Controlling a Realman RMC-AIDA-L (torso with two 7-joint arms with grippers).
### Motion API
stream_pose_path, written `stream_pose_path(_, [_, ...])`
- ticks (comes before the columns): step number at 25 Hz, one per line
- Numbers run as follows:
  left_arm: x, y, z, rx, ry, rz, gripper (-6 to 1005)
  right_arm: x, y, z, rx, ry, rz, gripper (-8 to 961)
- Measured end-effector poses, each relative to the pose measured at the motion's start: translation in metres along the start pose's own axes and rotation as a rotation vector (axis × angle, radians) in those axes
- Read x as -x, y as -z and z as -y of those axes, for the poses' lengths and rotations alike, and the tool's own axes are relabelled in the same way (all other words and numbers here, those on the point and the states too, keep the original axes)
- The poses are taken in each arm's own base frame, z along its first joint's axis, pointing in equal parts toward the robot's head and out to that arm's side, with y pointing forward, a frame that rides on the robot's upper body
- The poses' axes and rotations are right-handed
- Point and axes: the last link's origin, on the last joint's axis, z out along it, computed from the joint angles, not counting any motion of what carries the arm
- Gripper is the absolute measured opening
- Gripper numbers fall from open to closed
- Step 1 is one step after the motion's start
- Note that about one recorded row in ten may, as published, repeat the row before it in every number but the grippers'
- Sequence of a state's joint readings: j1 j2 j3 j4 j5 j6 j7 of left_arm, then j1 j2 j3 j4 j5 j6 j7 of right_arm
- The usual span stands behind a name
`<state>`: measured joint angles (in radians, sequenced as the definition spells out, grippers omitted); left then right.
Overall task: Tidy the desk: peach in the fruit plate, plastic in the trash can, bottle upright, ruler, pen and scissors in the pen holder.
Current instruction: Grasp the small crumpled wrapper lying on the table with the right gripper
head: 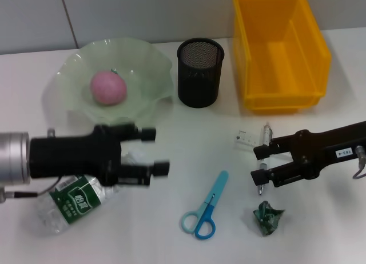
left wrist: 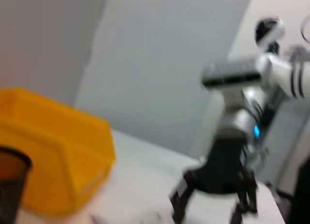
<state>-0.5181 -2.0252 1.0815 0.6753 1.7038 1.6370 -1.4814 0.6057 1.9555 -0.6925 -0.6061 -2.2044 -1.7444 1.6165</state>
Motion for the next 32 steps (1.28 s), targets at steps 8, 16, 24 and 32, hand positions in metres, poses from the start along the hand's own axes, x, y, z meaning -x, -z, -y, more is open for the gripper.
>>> stream_pose_path(8, [0.019,-0.006,-0.009,0.054,0.01,0.115,860,0.028,0.006,-0.01,0.02,0.035,-0.177,799])
stream_pose_path(16, [0.023,-0.009,-0.013,0.076,-0.006,0.128,860,0.054,-0.01,-0.017,0.002,0.117,-0.484,794])
stream_pose_path(24, [0.022,-0.009,-0.014,0.079,-0.007,0.126,859,0.059,-0.041,-0.02,0.0,0.217,-0.656,789])
stream_pose_path(32, [0.023,-0.008,-0.016,0.089,0.004,0.124,859,0.053,-0.057,-0.02,-0.003,0.271,-0.68,784])
